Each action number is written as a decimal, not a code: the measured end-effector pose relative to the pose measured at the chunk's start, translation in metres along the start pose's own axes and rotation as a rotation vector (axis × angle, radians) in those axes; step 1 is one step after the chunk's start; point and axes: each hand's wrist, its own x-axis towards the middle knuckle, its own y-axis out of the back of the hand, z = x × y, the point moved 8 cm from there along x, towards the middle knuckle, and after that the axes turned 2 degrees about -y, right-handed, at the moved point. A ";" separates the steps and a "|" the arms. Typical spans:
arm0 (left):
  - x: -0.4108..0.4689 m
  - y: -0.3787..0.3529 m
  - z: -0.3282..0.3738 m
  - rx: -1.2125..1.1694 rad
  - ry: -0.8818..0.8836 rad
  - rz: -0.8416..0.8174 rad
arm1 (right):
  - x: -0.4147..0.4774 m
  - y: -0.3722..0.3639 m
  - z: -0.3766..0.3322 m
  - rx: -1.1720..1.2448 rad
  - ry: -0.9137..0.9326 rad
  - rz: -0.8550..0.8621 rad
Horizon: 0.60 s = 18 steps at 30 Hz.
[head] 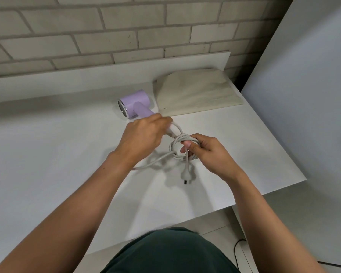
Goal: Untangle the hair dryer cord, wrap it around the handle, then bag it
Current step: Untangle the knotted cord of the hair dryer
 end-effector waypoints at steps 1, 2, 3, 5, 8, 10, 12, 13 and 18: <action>0.000 0.005 -0.007 -0.014 0.073 0.043 | 0.000 -0.001 0.002 0.002 -0.008 -0.010; 0.001 0.009 -0.012 -0.023 0.127 0.070 | 0.000 -0.003 0.004 -0.003 -0.015 -0.023; 0.003 0.011 -0.014 -0.035 0.160 0.082 | 0.000 -0.006 0.007 -0.009 -0.023 -0.034; 0.004 0.009 -0.014 -0.063 0.201 0.067 | 0.000 -0.010 0.009 0.001 -0.032 -0.035; 0.007 -0.002 -0.017 -0.102 0.215 -0.013 | 0.001 -0.008 0.010 0.007 -0.053 -0.012; 0.007 -0.008 -0.019 -0.096 0.138 -0.038 | 0.000 -0.006 0.010 -0.030 -0.066 -0.010; 0.009 -0.010 -0.010 -0.037 -0.047 -0.065 | 0.001 -0.005 0.007 -0.059 -0.069 -0.013; 0.009 -0.013 -0.003 -0.017 -0.160 -0.088 | 0.001 -0.004 0.006 -0.067 -0.064 -0.009; 0.010 -0.022 0.013 0.045 -0.342 -0.118 | 0.004 -0.002 0.000 -0.061 -0.044 0.003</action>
